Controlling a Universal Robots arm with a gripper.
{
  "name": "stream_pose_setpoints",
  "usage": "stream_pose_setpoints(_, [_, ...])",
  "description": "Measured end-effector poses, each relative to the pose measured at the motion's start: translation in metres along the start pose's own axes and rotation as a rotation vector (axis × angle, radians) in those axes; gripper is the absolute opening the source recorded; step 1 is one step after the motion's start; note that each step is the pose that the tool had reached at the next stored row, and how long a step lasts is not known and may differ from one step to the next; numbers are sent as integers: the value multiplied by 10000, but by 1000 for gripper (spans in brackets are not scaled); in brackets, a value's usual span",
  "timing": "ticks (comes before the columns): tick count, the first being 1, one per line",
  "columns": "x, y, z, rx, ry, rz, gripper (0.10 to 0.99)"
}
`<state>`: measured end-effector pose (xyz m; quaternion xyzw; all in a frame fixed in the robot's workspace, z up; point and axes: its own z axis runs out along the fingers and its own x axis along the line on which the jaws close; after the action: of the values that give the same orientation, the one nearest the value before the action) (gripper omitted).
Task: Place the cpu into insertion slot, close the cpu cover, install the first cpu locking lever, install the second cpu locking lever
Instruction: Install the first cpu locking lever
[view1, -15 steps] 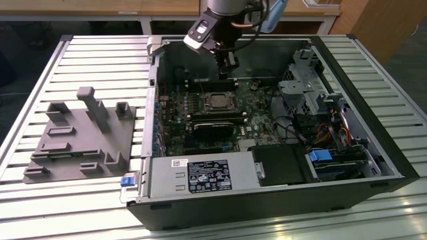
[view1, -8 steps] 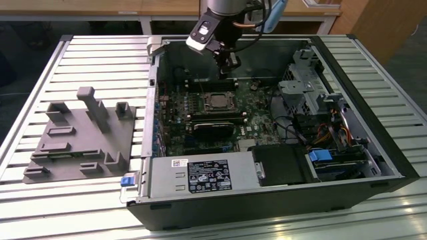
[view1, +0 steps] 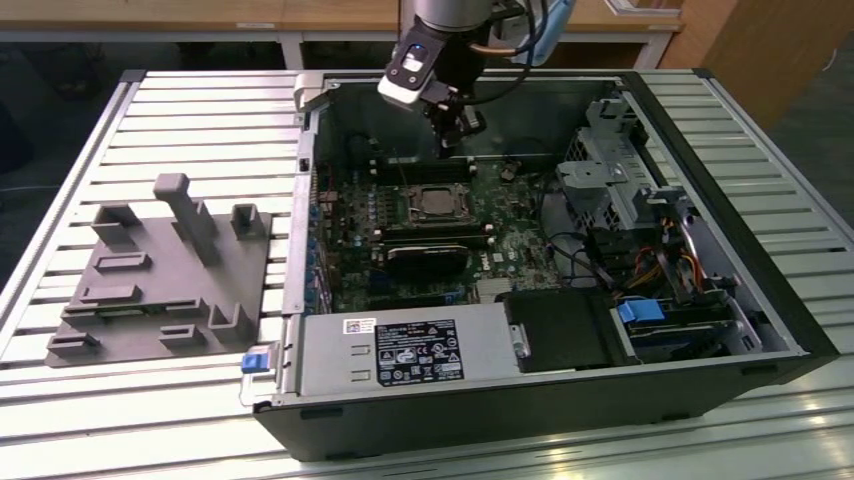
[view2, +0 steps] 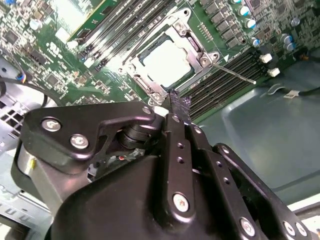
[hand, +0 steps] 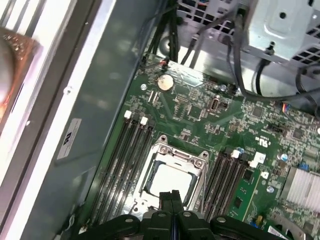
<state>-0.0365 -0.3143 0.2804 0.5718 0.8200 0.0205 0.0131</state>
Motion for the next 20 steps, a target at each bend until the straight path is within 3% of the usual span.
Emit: stream_pose_setpoints(20, [0,0,1,4,116,-2383,106])
